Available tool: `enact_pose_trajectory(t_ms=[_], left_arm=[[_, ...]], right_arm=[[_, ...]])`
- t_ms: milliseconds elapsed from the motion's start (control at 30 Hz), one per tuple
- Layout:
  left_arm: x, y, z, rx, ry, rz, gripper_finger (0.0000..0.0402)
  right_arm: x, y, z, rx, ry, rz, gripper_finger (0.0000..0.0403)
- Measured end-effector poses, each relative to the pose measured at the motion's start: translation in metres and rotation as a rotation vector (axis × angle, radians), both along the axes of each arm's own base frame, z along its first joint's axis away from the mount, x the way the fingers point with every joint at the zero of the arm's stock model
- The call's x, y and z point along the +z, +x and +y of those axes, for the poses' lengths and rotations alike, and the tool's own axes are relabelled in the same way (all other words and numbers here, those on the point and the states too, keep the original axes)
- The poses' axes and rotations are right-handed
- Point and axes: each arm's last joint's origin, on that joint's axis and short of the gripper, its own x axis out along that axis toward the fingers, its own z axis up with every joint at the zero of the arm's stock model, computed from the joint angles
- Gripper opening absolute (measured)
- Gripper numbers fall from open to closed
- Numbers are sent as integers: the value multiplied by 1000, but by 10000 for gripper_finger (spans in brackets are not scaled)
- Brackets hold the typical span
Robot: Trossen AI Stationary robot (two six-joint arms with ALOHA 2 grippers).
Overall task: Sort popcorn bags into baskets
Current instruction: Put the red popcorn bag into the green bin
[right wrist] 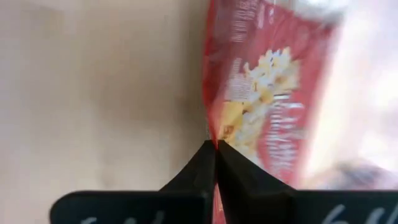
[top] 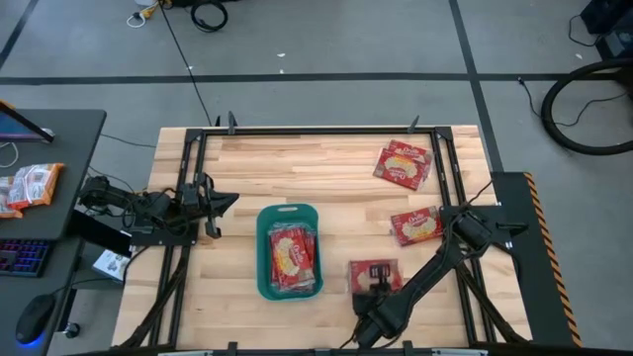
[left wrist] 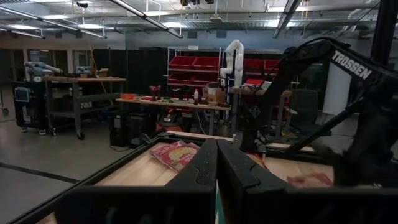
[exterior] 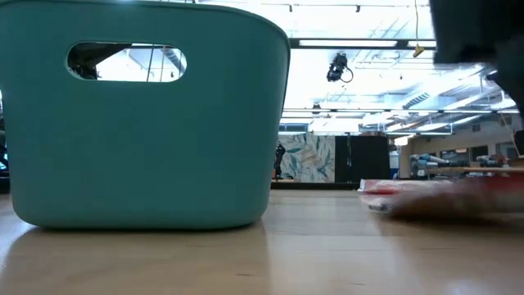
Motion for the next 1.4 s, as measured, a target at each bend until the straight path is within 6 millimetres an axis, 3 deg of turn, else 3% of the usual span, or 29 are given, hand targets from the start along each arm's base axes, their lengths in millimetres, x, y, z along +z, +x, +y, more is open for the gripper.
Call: enact_pose_trajectory(t_ms=[200,300,633,800,1100,1400], left_arm=[[0,0,0,0,0,0,7],[0,0,0,0,0,0,7],[0,0,0,-1,-2,-2,7],[0,0,0,-1,-2,-1,7],[0,0,0,-1,-6,-2,7],[1,0,0,-5,-27,-16,7]], right_arm=[[43,7,-16,42,-188,56,6],[58,14,-22,104,-192,-20,7],[121,15,-67,41,-282,-257,4],[140,26,-72,231,-345,-385,3],[136,78,-62,868,-433,-363,5],[98,106,-52,1266,-505,-184,6]])
